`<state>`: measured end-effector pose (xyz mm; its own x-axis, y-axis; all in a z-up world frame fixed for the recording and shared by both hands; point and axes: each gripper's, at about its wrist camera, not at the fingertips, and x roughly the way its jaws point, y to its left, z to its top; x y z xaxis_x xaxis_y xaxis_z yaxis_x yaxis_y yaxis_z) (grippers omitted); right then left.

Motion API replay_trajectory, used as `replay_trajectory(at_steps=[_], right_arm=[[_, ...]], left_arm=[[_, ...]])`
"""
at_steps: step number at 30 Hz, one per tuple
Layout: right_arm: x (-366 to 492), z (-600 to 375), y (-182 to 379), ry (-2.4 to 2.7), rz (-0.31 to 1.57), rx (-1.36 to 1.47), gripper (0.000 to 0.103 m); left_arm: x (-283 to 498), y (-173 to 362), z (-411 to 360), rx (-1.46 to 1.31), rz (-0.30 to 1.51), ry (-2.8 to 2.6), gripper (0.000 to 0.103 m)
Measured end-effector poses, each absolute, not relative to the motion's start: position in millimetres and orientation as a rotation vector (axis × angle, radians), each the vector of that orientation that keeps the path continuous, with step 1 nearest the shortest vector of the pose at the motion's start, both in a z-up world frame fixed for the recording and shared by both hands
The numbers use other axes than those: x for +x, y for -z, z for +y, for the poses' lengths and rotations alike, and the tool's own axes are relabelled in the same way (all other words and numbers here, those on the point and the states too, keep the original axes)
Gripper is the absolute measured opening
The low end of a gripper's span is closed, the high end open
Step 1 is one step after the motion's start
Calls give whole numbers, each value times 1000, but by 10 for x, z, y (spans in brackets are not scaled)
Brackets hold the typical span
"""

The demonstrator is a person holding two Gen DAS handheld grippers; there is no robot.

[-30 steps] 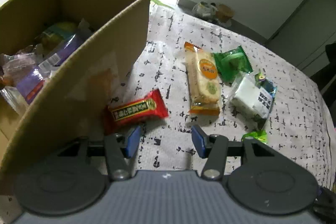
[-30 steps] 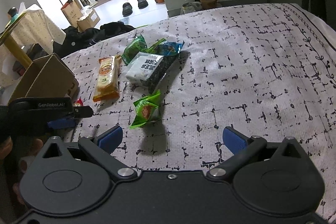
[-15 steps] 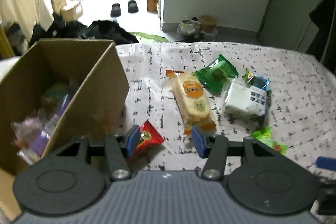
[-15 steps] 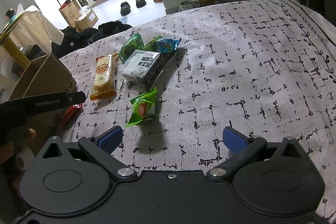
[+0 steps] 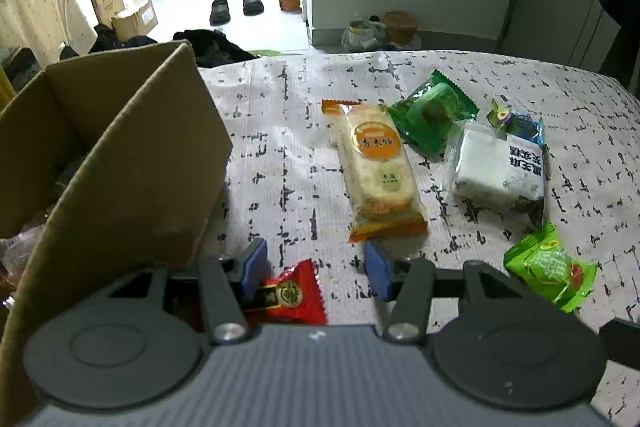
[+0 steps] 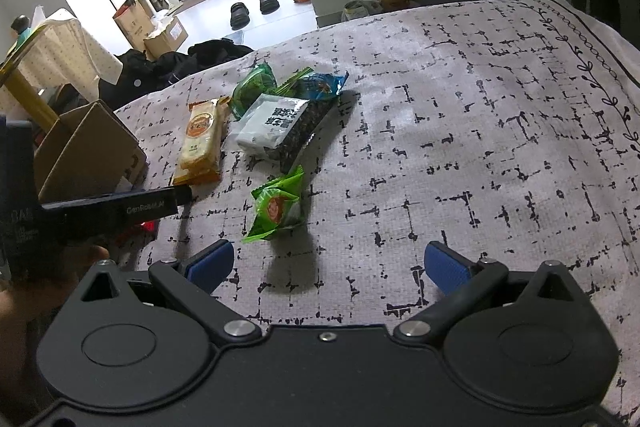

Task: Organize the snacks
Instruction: 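Move the left gripper toward the red candy bar while the right approaches the green-wrapped cake, then grasp the red candy bar with the left gripper while the right grasps the green-wrapped cake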

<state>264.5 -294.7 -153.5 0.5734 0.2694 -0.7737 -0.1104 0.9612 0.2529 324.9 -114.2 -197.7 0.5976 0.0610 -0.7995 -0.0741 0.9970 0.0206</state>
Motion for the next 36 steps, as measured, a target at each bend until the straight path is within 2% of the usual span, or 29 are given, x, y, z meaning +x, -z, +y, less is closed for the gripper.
replay_trajectory(at_steps=[15,23,29,33,36], right_arm=[[2646,-2859,1530,-237,928,199,103],[2653,-2890,1570,-229,929,217,103],[2711,-2882,1581,-243,915,235,102],[2776,-2790,1580,-284,910,212,96],[2817,-2692,1562,-312,897,179,95]], left_arm=[[2761,1870,-797,-299,943,93,57],[2550,1516,-800,-224,912,38,57],[2607,1552,-885,-158,970,-75,54],[2632,1617,-925,-127,1003,-161,54],[2662,1678,-923,-135,1026,-231,54]])
